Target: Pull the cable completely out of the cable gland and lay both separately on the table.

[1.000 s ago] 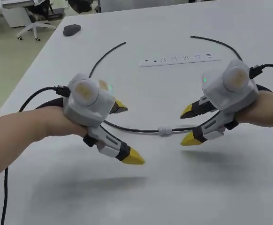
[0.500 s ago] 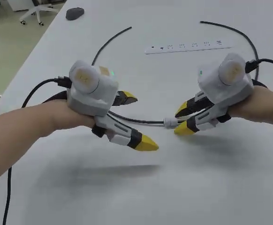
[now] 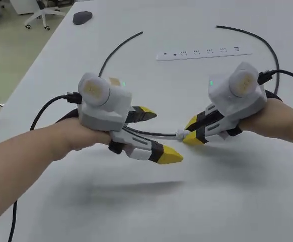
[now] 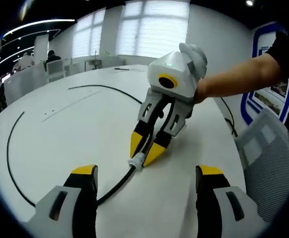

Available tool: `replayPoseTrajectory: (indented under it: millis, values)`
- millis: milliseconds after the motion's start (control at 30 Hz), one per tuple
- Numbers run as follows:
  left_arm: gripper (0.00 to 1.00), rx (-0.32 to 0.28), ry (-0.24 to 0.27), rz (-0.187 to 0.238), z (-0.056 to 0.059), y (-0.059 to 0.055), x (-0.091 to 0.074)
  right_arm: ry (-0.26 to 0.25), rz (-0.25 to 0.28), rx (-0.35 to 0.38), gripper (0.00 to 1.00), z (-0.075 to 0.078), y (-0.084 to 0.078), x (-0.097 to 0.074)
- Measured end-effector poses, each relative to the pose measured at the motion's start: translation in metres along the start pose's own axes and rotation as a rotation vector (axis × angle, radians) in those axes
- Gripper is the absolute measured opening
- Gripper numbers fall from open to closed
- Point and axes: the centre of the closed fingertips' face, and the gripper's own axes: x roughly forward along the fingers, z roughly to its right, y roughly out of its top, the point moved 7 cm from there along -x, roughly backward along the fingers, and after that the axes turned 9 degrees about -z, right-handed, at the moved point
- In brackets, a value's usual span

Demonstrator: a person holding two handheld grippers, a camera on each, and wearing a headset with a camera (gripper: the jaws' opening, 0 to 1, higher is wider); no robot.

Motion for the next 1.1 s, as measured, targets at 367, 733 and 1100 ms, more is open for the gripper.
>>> replayPoseTrajectory:
  millis: [367, 733, 1100]
  values:
    - [0.63, -0.08, -0.127, 0.084, 0.028, 0.011, -0.003, 0.015, 0.064, -0.121, 0.07, -0.037, 0.016, -0.044]
    - [0.32, -0.151, -0.3, 0.153, 0.057, 0.026, -0.01, -0.024, 0.103, -0.217, 0.07, -0.064, 0.027, -0.083]
    - [0.16, -0.113, -0.3, 0.171, 0.063, 0.029, -0.014, -0.053, 0.127, -0.201, 0.07, -0.077, 0.028, -0.095]
